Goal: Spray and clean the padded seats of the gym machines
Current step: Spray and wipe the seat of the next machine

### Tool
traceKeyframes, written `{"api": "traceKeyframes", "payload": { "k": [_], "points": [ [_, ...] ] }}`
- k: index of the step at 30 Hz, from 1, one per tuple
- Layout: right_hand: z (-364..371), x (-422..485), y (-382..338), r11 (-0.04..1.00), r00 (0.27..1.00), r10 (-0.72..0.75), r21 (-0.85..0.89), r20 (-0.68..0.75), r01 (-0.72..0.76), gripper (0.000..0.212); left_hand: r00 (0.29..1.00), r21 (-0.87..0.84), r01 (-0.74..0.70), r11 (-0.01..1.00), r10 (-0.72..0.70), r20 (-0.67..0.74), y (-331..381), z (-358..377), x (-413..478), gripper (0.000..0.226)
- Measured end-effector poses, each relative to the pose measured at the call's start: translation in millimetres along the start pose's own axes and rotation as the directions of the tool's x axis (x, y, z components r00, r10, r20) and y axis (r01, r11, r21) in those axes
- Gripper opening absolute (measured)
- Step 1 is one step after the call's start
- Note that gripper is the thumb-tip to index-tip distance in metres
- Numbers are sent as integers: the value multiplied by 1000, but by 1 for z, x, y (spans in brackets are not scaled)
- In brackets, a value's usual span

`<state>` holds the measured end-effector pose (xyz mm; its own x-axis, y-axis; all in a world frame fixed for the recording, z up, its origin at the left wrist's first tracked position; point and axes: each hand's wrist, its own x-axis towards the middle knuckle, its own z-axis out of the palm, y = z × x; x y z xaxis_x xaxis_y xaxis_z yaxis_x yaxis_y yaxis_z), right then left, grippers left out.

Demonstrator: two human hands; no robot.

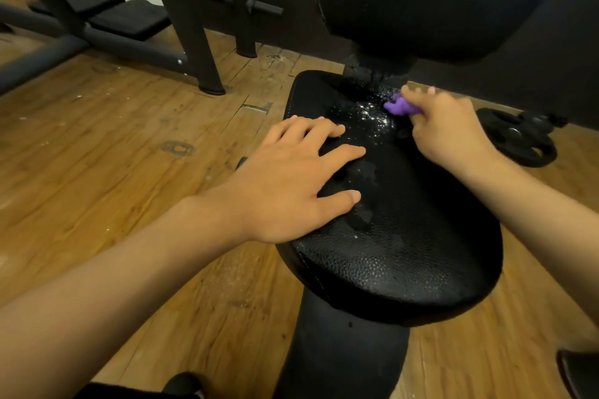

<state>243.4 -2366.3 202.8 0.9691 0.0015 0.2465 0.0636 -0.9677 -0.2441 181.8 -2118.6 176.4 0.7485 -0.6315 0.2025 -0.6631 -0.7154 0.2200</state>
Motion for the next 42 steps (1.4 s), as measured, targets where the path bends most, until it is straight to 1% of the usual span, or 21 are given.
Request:
{"api": "traceKeyframes", "payload": {
  "k": [4, 7, 10, 13, 16, 18, 21, 24, 26, 29, 30, 33, 37, 39, 40, 42],
  "points": [
    [2, 44, -2, 985, 992, 126, 114, 19, -128, 47, 1000, 13, 5, 1000, -5, -7, 1, 0, 1, 76],
    [6, 54, -3, 982, 991, 131, 133, 5, -131, 48, 1000, 17, 10, 1000, -10, -10, 0, 0, 2, 75],
    [3, 35, -3, 989, 1000, 24, 143, 14, -26, 46, 1000, 6, 13, 1000, -13, -8, 1, -1, 1, 75],
    [-6, -3, -7, 989, 993, -102, 111, 53, 96, 46, 1000, 0, 23, 1000, -23, 6, 1, -1, 0, 77],
    [-14, -50, -13, 963, 971, -223, 177, 89, 205, 50, 1000, -17, 26, 1000, -26, 14, 2, -2, 0, 78],
    [-22, -80, -14, 940, 946, -290, 227, 145, 254, 53, 999, -22, 26, 999, -25, 26, 2, -2, 0, 80],
    [-31, -127, -16, 924, 921, -348, 231, 175, 305, 56, 999, -25, 18, 1000, -17, 32, 3, -3, -1, 81],
    [-28, -137, -17, 928, 944, -316, 239, 95, 286, 58, 1000, -26, 18, 1000, -18, 16, 2, -2, -1, 81],
    [-20, -110, -14, 955, 970, -238, 195, 50, 225, 59, 1000, -25, 14, 1000, -14, 12, 1, -2, -1, 80],
    [-7, -52, -8, 994, 994, -93, 66, 58, 89, 57, 1000, -25, 9, 1000, -9, 7, 0, -1, -1, 78],
    [-6, -35, -8, 997, 996, -58, 48, 62, 56, 55, 1000, -25, 9, 1000, -8, 6, 0, -1, -1, 78],
    [-5, 6, -14, 997, 998, 12, 75, 66, -17, 45, 1000, -16, 5, 1000, -5, -3, 0, 0, 0, 77],
    [2, 46, -19, 996, 996, 44, 79, 73, -50, 38, 1000, -6, 7, 1000, -7, -15, 0, 0, 0, 77],
    [6, 50, -19, 996, 996, 64, 53, 69, -68, 41, 1000, -4, 5, 1000, -5, -14, 0, 0, 0, 76],
    [6, 47, -20, 997, 996, 58, 43, 63, -60, 44, 1000, -4, 5, 1000, -5, -13, -1, 0, 0, 76],
    [7, 33, -20, 999, 999, -5, 45, 54, 3, 49, 1000, -4, 5, 1000, -5, -11, -1, 1, 0, 75]
  ]
}}
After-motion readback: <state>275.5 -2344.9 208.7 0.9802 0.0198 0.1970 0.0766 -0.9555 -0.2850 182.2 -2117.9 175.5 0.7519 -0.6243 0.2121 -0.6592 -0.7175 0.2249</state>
